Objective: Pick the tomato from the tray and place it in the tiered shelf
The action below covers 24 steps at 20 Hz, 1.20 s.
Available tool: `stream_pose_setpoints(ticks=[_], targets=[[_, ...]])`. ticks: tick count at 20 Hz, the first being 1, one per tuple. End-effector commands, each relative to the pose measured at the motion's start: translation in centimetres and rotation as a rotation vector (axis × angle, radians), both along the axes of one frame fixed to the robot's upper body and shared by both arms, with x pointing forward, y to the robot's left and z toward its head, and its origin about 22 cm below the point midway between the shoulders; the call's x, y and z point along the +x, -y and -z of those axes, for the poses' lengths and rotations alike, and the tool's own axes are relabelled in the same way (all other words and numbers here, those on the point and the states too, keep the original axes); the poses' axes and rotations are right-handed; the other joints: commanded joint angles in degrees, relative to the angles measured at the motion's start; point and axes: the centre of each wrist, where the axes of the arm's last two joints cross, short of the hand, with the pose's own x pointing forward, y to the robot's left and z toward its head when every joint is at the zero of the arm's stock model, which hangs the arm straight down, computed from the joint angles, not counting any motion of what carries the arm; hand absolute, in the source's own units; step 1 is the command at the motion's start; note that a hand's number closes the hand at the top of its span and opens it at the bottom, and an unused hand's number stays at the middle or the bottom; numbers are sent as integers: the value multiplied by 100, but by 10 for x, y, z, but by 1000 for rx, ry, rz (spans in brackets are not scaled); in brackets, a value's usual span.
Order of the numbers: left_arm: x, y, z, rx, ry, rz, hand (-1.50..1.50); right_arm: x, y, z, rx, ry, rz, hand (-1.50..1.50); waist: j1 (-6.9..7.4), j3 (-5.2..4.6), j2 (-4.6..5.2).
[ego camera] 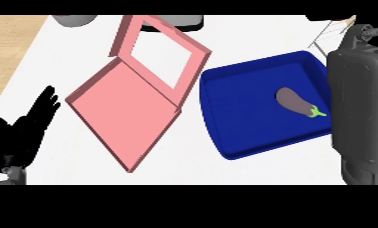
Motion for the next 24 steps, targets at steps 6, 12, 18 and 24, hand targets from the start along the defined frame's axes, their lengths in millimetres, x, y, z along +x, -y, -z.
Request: stream_pose_setpoints(ticks=[6, 12, 18, 24], targets=[[1, 2, 8, 10, 10, 12, 0, 5, 10, -73, -27, 58, 160, 150, 51, -2, 28], [-10, 8, 25, 8, -9, 1, 0, -1, 37, -102, -138, -62, 277, 150, 1, -6, 8], [-15, 6, 2, 6, -3, -1, 0, 9, 63, -103, -150, -119, 305, 150, 77, 3, 5], [11, -2, 1, -8, 15, 9, 0, 8, 102, -109, -160, -123, 358, 150, -5, 0, 24]])
